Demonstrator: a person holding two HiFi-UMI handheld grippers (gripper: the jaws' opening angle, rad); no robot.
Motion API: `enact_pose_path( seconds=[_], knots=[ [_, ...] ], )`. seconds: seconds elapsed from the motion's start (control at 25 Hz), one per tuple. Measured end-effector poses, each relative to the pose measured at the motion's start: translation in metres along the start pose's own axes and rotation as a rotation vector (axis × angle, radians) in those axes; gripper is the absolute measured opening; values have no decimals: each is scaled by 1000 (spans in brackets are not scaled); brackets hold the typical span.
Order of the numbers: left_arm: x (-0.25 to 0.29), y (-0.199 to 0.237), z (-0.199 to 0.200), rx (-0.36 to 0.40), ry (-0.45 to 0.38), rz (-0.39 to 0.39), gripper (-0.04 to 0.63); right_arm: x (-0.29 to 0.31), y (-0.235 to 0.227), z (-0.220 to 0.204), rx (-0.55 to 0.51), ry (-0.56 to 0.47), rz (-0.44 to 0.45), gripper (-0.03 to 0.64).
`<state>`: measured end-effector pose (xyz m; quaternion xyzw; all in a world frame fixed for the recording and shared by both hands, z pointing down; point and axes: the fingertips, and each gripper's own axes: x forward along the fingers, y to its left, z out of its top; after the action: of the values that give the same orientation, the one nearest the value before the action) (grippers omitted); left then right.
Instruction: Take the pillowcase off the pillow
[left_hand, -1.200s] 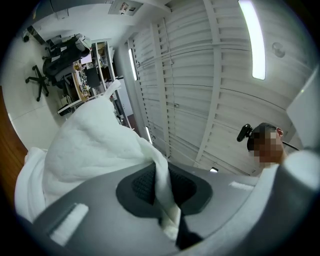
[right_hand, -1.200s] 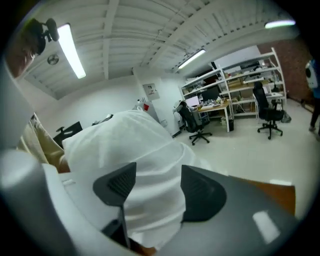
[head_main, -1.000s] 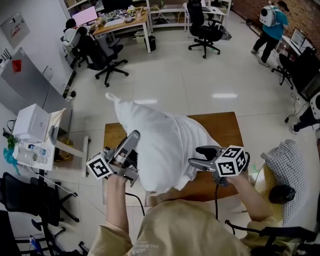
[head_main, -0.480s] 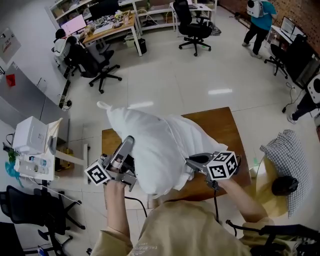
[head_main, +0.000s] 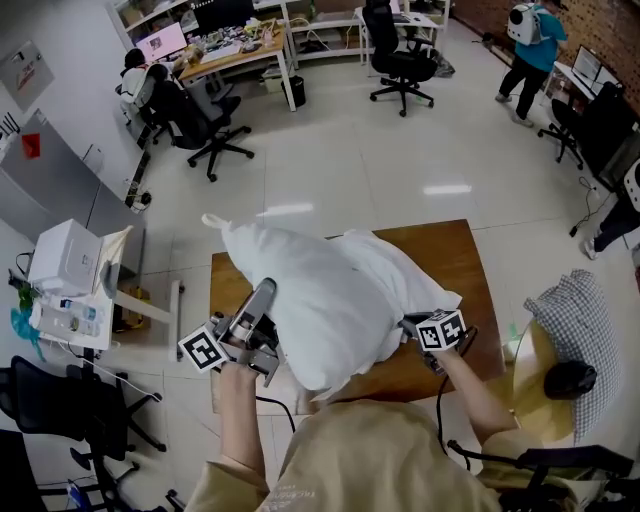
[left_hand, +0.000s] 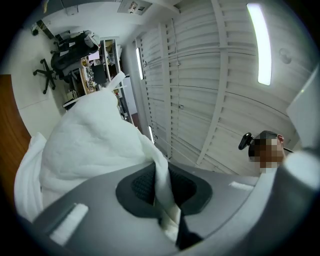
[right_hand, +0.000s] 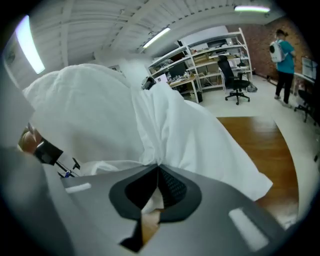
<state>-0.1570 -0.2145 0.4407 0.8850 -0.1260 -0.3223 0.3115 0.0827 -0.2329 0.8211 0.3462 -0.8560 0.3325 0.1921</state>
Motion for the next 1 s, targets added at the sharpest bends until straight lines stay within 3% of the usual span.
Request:
enact_pose_path(
  seconds=[0.12, 0.16, 0.24, 0.28, 0.36, 0.56, 0.8, 1.0],
  knots=[
    [0, -1, -3, 27, 3, 0, 28, -35, 20, 22, -49, -46, 72, 11],
    [0, -1, -4, 39, 4, 1, 28, -51, 30, 32, -61, -68, 99, 54],
    [-5, 2, -2, 56, -1, 23, 29, -85, 52, 60, -118, -119, 113, 231],
    [-12, 9, -2, 46, -6, 47, 29, -99, 63, 78, -161, -151, 105, 245],
    [-27, 22, -2, 12, -13, 80, 29, -117, 80, 121, -218, -218, 104, 245],
    [-28, 9, -23, 20, 18, 17, 29, -93, 94, 203, -172, -270, 199, 227],
    [-24, 1, -55, 41, 41, 10, 29, 4, 86, 237, -144, -142, 278, 222],
    [-8, 0, -75, 67, 73, 27, 29, 84, 66, 218, -169, 20, 312, 196]
  ],
)
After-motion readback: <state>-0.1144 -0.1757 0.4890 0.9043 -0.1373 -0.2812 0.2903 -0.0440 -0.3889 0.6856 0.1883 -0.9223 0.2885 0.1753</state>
